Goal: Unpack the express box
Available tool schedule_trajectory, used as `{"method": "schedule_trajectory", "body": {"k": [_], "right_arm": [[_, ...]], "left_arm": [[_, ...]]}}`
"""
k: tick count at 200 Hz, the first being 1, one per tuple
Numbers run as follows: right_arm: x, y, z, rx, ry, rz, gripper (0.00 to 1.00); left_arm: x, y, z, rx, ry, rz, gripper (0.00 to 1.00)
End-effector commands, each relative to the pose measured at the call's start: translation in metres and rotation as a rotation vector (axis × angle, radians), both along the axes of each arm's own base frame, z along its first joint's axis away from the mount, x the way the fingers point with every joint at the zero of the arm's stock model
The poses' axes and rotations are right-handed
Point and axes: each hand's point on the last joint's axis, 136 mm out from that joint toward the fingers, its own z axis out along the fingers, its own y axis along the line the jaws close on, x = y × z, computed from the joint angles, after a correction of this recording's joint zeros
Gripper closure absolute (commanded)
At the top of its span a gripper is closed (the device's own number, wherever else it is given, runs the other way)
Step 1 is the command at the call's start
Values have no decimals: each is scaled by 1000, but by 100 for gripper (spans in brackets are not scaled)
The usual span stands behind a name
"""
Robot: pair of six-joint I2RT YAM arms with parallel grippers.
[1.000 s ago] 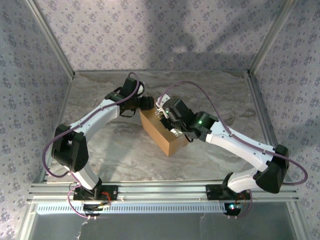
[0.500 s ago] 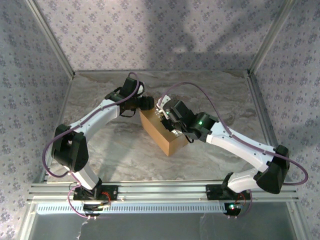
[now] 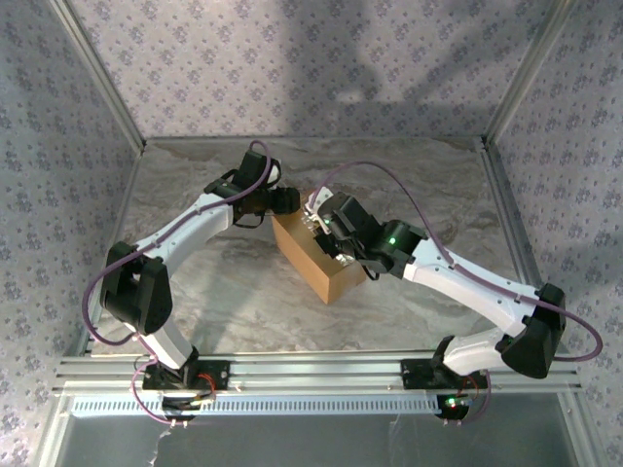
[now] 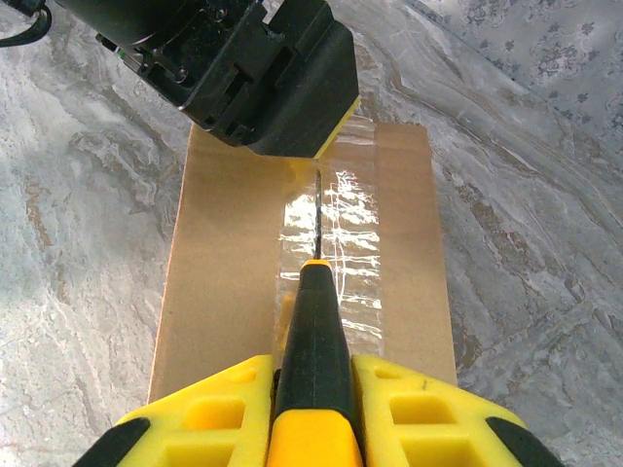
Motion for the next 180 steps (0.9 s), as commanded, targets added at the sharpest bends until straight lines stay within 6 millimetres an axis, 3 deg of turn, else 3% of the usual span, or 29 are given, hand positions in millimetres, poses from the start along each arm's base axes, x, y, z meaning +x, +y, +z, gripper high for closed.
{"method": "schedule_trajectory", "body": {"k": [1,37,109,180], "right_arm": [[-8,-5,8,8,4,-5,100],[-9,-6,2,0,12,-10,100],[-11,-8,15,14,-13,-11,100],[-13,-7,1,10,10,-13,100]], "left_arm": [[6,22,-22,80,36,73,42],[7,22,-22,80,32,73,42],[6,22,-21,75,32,72,42],[7,22,-19,78,25,72,42]]}}
